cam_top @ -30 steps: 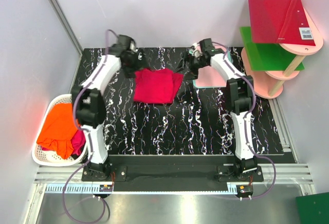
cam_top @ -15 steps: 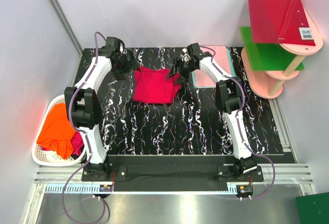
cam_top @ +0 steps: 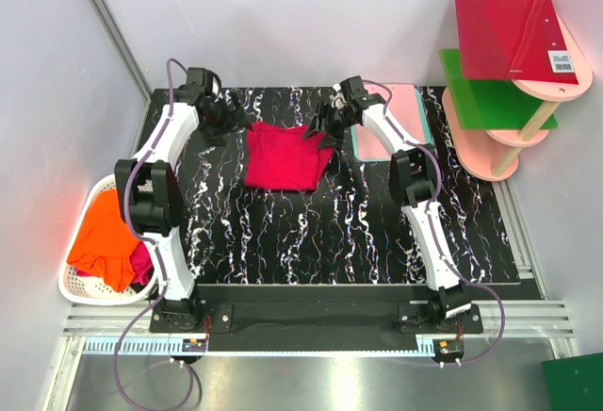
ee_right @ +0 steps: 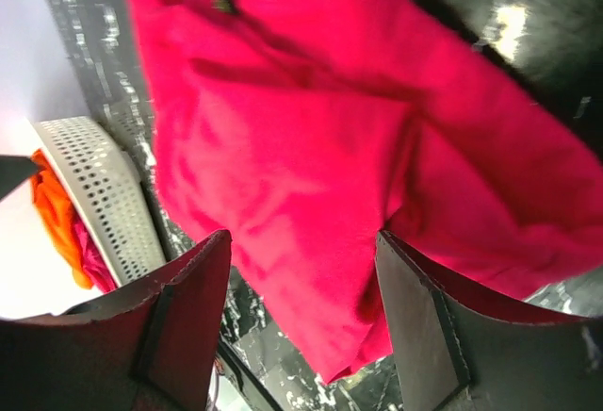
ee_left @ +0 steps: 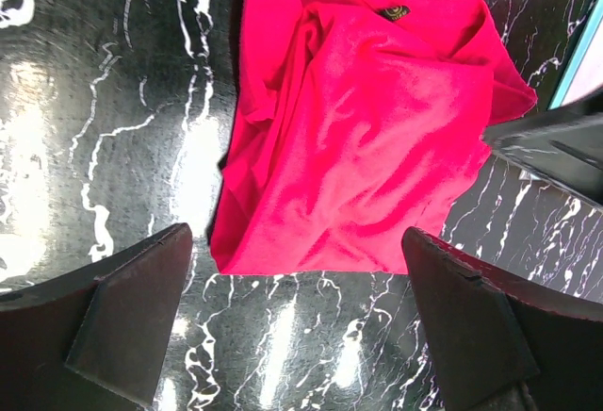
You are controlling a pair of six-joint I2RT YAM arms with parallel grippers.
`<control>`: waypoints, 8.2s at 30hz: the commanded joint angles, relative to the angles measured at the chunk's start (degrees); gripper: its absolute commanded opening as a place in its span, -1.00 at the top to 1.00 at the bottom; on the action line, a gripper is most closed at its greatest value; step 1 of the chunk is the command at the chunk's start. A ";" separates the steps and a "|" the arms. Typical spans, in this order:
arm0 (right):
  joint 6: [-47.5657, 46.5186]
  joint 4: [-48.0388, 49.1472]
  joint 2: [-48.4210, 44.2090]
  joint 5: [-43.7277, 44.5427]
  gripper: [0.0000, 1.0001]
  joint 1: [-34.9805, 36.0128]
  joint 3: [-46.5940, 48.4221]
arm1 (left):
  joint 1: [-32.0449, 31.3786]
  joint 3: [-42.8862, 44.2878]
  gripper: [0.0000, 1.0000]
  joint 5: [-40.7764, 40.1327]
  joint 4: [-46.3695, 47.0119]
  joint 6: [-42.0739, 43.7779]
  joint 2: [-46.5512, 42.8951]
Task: Fold and stack the t-shirts
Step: Smooth out wrinkles on the folded tshirt, then put the neatly folded tshirt into the corner of the board with the left arm
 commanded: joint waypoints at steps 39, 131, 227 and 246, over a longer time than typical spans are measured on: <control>-4.83 0.59 -6.47 2.43 1.00 -2.04 0.91 | 3.96 -1.96 -0.98 6.74 2.12 1.86 0.67; -4.84 8.68 -34.43 10.95 0.95 -10.39 -39.87 | -12.82 31.09 1.00 -9.36 -17.67 0.45 28.19; -4.57 10.61 -32.75 2.69 0.87 -14.61 -38.46 | 14.78 8.94 0.89 -7.94 -4.38 -2.09 10.19; -22.32 2.96 -48.13 40.39 -0.91 -14.61 -42.14 | -6.84 -0.45 -0.98 14.73 4.86 8.26 -9.80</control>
